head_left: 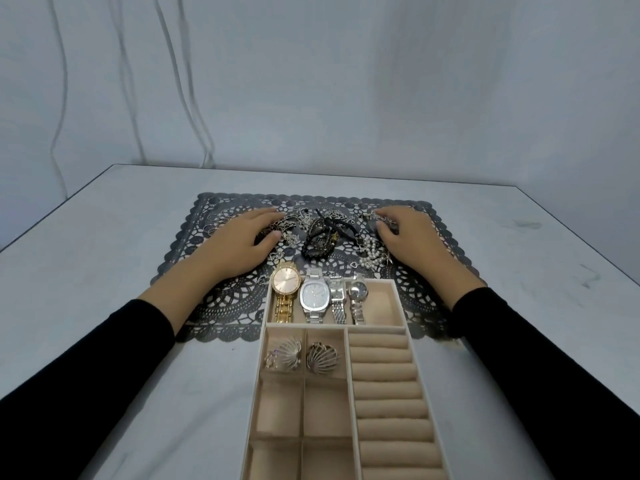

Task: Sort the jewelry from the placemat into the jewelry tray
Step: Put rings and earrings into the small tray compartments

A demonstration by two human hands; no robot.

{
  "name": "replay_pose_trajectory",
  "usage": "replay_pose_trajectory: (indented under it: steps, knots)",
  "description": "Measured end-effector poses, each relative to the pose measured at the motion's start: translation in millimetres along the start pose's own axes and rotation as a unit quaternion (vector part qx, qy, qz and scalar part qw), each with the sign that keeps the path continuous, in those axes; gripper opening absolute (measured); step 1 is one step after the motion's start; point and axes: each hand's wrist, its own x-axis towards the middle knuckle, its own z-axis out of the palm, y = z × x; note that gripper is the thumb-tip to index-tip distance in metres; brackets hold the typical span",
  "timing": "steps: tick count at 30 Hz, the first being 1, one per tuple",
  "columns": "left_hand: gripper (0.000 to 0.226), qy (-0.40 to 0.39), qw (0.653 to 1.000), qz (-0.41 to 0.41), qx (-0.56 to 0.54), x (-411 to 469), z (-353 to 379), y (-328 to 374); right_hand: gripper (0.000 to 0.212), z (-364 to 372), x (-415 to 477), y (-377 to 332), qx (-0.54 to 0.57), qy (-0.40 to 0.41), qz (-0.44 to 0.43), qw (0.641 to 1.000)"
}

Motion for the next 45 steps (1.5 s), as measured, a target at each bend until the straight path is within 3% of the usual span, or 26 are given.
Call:
replay_pose_trajectory:
  steps: [10, 21, 31, 38, 45]
  knots:
    - [0.045, -0.037, 0.999, 0.011, 0.009, 25.0, 3.9, -0.1, 0.026, 10.2, 35.1, 4.2, 0.000, -0.014, 0.009, 1.000]
    - [0.022, 0.041, 0.996, 0.001, -0.083, 34.9, 5.4, -4.8, 0.013, 12.8, 40.7, 3.8, 0.026, -0.016, 0.010, 0.999]
    - [0.017, 0.064, 0.993, -0.013, -0.095, 36.1, 3.1, -6.9, 0.010, 3.0, 39.8, -7.1, 0.177, 0.027, 0.045, 0.983]
    - [0.030, 0.087, 0.994, 0.009, -0.060, 45.5, 5.6, -2.3, 0.010, -5.5, 42.0, -13.3, 0.307, 0.037, 0.068, 0.949]
    - [0.021, 0.073, 0.997, 0.005, -0.034, 59.9, 9.0, -0.5, 0.009, -11.8, 44.4, -17.1, 0.384, 0.024, 0.071, 0.920]
